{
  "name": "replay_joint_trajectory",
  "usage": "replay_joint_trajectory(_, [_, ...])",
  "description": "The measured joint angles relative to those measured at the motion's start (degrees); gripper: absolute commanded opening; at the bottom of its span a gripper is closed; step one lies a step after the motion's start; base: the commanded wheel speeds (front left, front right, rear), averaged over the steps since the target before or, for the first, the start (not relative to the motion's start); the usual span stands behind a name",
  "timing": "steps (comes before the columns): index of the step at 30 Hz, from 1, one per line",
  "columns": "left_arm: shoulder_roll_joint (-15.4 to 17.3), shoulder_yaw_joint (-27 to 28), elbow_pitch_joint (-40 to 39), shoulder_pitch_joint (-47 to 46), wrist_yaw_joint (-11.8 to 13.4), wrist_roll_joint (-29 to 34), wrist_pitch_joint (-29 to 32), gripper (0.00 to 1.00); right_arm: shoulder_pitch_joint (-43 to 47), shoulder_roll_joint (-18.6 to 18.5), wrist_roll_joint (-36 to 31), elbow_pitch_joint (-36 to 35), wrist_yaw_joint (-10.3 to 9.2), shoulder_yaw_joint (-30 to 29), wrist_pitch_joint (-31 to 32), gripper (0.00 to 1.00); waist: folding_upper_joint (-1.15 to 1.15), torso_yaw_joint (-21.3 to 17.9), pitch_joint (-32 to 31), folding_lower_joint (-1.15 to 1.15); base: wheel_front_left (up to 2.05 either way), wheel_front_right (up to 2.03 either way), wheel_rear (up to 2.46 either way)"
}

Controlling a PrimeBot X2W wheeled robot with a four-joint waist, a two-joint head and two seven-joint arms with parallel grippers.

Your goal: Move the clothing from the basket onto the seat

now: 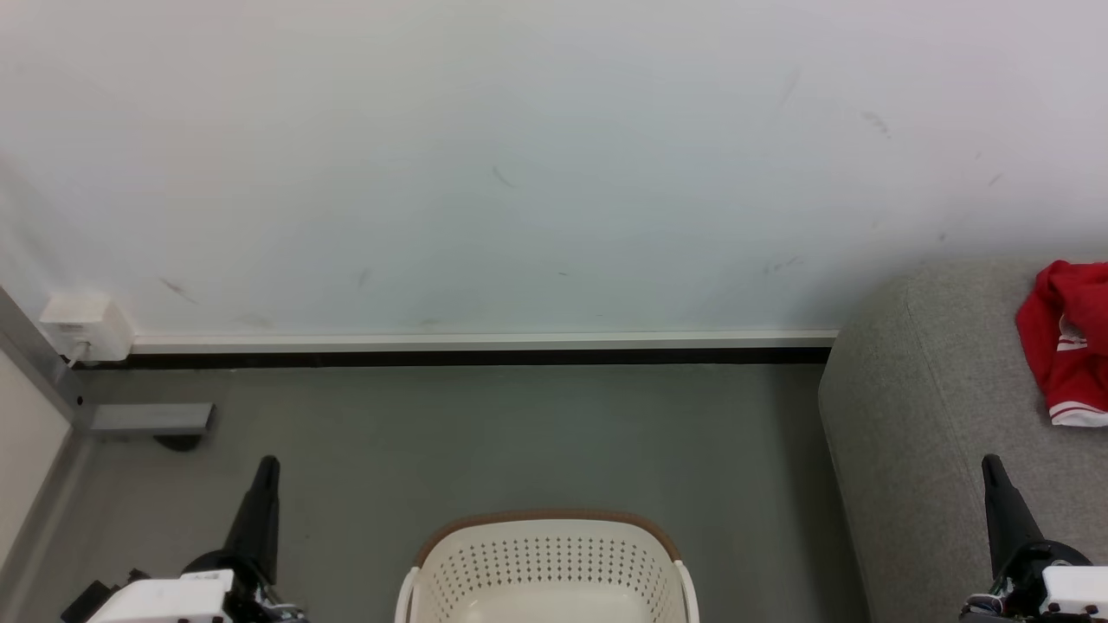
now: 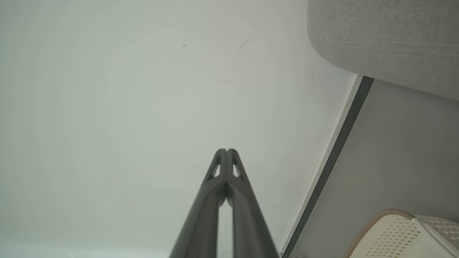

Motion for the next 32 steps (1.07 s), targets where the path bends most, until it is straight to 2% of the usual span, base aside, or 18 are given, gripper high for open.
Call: replay_joint_trajectory(32, [0.00,0.00,0.00,0.00,0.00,0.00,0.00,0.00,0.00,0.00,0.00,0.01,0.00,0.01,0.00,0.00,0.00,0.00,0.00,0.00,0.00,0.00,0.00])
